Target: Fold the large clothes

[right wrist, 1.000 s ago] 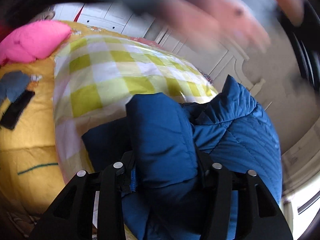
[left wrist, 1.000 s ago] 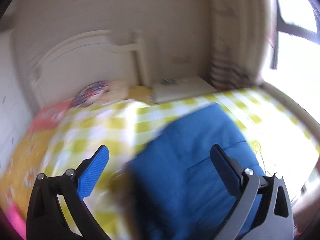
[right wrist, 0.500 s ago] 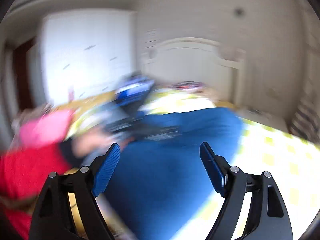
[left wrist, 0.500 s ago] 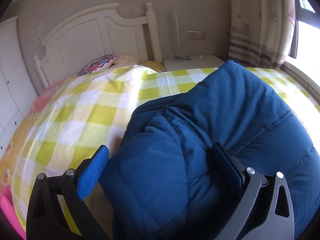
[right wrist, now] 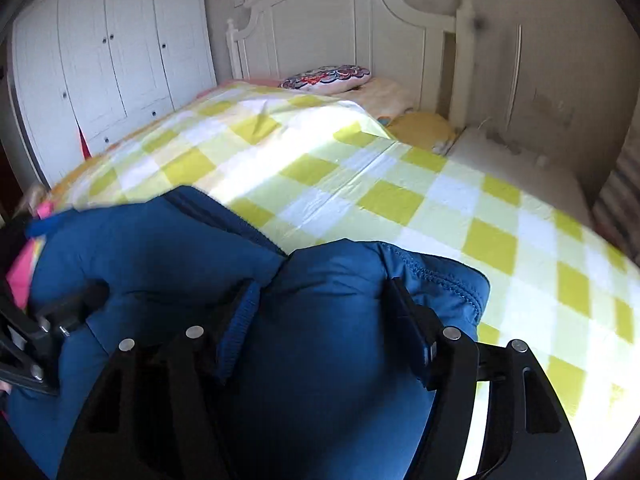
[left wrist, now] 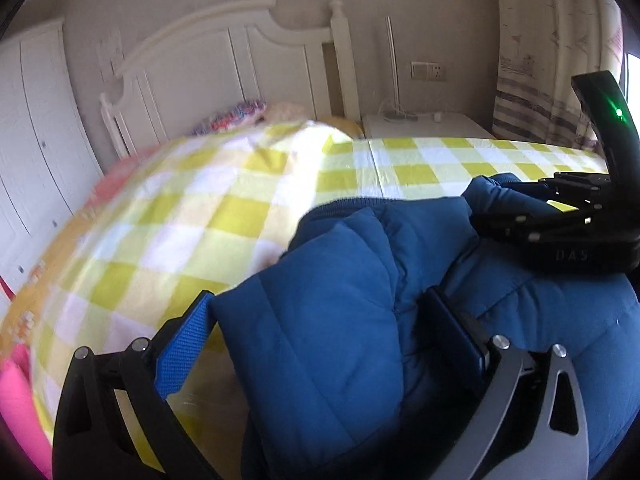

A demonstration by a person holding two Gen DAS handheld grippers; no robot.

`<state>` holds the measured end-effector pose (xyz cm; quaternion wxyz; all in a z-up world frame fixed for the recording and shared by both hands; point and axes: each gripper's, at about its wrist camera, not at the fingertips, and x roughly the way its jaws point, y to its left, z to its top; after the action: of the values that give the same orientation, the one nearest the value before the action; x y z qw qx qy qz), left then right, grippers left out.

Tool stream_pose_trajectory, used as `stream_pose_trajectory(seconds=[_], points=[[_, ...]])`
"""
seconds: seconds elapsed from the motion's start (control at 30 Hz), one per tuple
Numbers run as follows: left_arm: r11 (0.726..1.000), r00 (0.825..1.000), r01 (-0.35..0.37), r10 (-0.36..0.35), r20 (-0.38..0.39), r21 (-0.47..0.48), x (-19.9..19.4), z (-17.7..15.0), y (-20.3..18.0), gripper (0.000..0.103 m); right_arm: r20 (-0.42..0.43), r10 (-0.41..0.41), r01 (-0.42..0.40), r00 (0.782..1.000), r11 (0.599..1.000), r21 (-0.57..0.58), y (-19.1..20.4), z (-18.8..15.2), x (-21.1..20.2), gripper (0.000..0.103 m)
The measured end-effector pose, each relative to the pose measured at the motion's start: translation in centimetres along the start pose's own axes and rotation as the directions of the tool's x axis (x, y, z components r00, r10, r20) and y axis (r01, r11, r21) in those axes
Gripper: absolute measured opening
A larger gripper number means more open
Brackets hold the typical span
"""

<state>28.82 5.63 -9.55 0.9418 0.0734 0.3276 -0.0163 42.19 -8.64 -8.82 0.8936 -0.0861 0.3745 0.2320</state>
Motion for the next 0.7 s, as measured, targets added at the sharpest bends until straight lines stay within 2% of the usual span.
stream_pose_trajectory(seconds=[0.1,0.23,0.3,0.37,0.43,0.6,0.7], points=[[0.999,0.999,0.029,-0.03,-0.015,-0.012,0.2,-0.1,0.3,0.101,-0.019,-0.01,0.009,1.0,0.999,-0.04,-0.1,0.9,-0.8,0.065],[1.0,0.999,0.03,-0.03,-0.014,-0.008,0.2,-0.2,0.1,0.101,0.092,-0.023,0.016,0.996,0.997,0.07,-2.6,2.1,-3.2,0.065],[0.999,0.999,0.036,-0.036,-0.016,-0.013,0.3,-0.2,0.2,0.101,0.04,-0.022,0.02,0.999,0.998,0.061,-2.8,2.1,-1.0,0.065],[0.999,0.999,0.039,-0.039,-0.022,-0.021,0.4,-0.2,0.3,0.101,-0.072,-0.005,0.006,0.997,1.0,0.012,-1.9,0.9,3.2,0.065],[0.999,0.999,0.036,-0.037,-0.035,-0.03,0.9,-0.1,0.6,0.101,-0.076,0.0,0.004,0.997,0.999,0.044,-2.2,1.1,3.5,0.065],[0.996,0.996,0.064,-0.067,-0.051,-0.057,1.4,0.0,1.0,0.101,-0.128,-0.039,0.04,0.991,0.999,0.004,-1.9,1.7,4.6,0.066],[0.997,0.997,0.054,-0.058,-0.059,-0.063,1.7,0.0,0.9,0.101,-0.149,-0.039,0.041,0.988,0.999,0.005,-1.9,2.0,5.2,0.066]])
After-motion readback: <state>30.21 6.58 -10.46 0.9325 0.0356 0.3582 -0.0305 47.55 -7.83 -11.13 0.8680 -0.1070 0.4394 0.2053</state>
